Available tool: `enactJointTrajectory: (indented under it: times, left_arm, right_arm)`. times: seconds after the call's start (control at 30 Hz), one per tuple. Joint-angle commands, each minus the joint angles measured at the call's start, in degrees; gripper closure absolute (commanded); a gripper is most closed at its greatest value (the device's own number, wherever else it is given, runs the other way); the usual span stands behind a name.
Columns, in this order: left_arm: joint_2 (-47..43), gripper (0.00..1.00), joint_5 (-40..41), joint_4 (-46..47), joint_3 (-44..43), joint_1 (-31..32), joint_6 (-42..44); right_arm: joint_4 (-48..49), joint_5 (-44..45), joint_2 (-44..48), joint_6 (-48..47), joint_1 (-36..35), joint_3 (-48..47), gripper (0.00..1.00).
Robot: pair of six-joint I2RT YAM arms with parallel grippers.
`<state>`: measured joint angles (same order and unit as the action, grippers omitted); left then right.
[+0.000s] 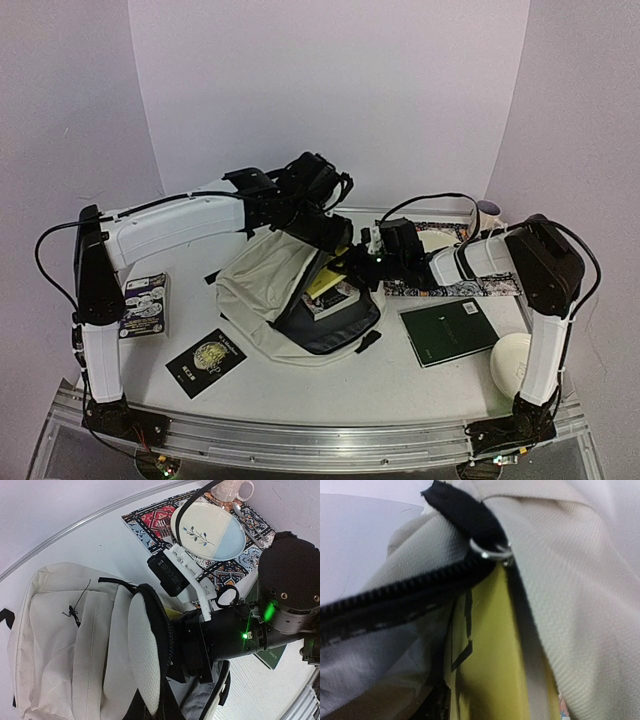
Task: Pack the student bag
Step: Place the book in the largest pocket of the bag, then move the student bag to the center of the board.
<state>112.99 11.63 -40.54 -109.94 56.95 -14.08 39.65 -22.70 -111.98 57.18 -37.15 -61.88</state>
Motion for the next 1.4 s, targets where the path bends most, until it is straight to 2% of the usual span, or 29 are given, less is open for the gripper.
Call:
enactJointTrajectory:
  times: [0.0, 0.2, 0.5, 0.7, 0.93, 1.1, 1.37]
  left_arm:
    - [-3.55, 1.00, 2.63, 4.67, 0.54, 0.02, -1.04]
    - [-4.42, 1.00, 4.36, 5.19, 3.57, -0.75, -1.39]
    - [-4.21, 0.98, 2.30, 8.40, 12.46, -1.45, -4.07]
    - [-2.17, 0.94, -0.87, 11.87, 17.45, -1.58, -5.87]
    - [3.13, 0.81, -5.26, 12.50, 18.20, -1.58, -6.13]
    - [4.75, 0.72, -1.66, 12.36, 20.50, -2.01, -5.83]
    - [4.03, 0.62, 5.12, 10.71, 23.27, -5.61, -4.77]
  right_arm:
    - [-5.22, -0.24, 3.16, -7.19, -1.32, 0.34, 0.55]
    - [-15.62, 2.75, 8.31, -15.16, -3.12, 0.52, 0.39]
    - [-24.21, 6.11, 16.51, -22.38, -3.40, 4.94, 0.21]
    - [-35.55, 15.50, 23.94, -30.19, -1.21, 6.13, 0.04]
    - [-42.95, 18.77, 30.29, -34.40, 9.91, 11.09, 0.02]
    - [-45.00, 21.07, 32.56, -36.67, 18.35, 14.38, 0.02]
    - [-44.01, 17.10, 31.66, -36.55, 34.63, 18.24, 0.02]
